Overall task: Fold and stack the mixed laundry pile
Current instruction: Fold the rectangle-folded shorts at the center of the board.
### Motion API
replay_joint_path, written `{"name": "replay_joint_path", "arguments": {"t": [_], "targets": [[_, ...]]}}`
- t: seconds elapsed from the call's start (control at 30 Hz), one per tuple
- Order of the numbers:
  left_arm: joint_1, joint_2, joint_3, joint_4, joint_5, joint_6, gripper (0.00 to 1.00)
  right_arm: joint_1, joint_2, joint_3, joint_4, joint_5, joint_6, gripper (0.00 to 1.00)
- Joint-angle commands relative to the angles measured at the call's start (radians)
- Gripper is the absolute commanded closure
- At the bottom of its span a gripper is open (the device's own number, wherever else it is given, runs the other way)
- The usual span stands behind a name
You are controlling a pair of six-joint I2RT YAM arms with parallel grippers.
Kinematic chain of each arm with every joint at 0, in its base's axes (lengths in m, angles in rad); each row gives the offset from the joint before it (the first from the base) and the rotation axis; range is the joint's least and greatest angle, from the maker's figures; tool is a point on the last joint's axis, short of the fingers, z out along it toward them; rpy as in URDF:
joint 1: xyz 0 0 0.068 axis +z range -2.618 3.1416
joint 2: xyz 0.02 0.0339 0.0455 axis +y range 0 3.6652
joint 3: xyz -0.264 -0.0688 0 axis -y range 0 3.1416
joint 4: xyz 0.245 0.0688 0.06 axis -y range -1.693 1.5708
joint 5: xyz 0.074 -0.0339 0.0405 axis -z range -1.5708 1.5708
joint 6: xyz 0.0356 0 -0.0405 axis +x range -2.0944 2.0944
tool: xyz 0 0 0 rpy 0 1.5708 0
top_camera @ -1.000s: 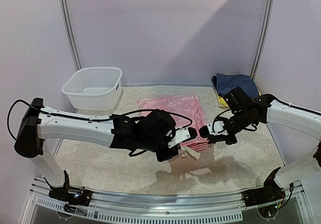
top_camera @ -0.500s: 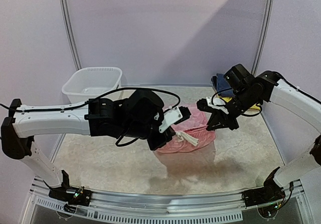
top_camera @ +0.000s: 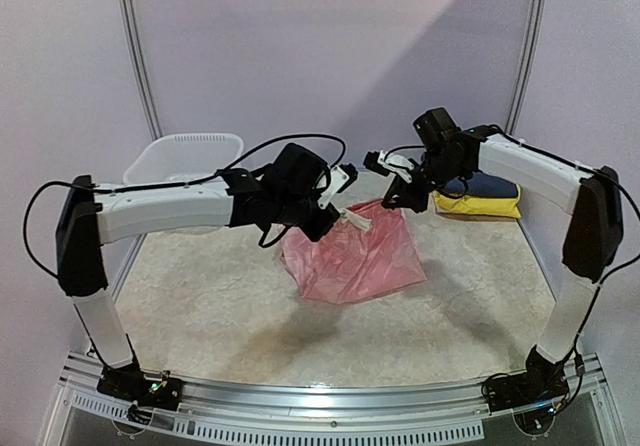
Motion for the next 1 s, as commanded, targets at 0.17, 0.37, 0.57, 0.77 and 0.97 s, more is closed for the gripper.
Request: {"name": "replay_joint_path", "arguments": {"t": [0.17, 0.37, 0.57, 0.77, 0.97], "targets": [[0.14, 0.299, 0.222, 0.049, -0.046, -0.071, 1.0, -0.077, 0.356, 0.307, 0.031, 0.091, 0.134, 1.0], [0.176, 0.415, 0.322, 0.09, -0.123, -0.141, 1.0, -0.096, 0.533, 0.469, 0.027, 0.12, 0.174, 0.97], [0.179, 0.441, 0.381, 0.117, -0.271, -0.188, 0.63, -0.138, 0.593, 0.554, 0.037, 0.132, 0.283, 0.58], [0.152, 0.258, 0.199, 0.175, -0.278, -0.257, 0.53, -0.213, 0.423, 0.399, 0.034, 0.002, 0.395, 0.44], [0.131, 0.101, 0.004, 0.17, -0.184, -0.4, 0.49, -0.232, 0.248, 0.149, 0.016, -0.091, 0.395, 0.36]]}}
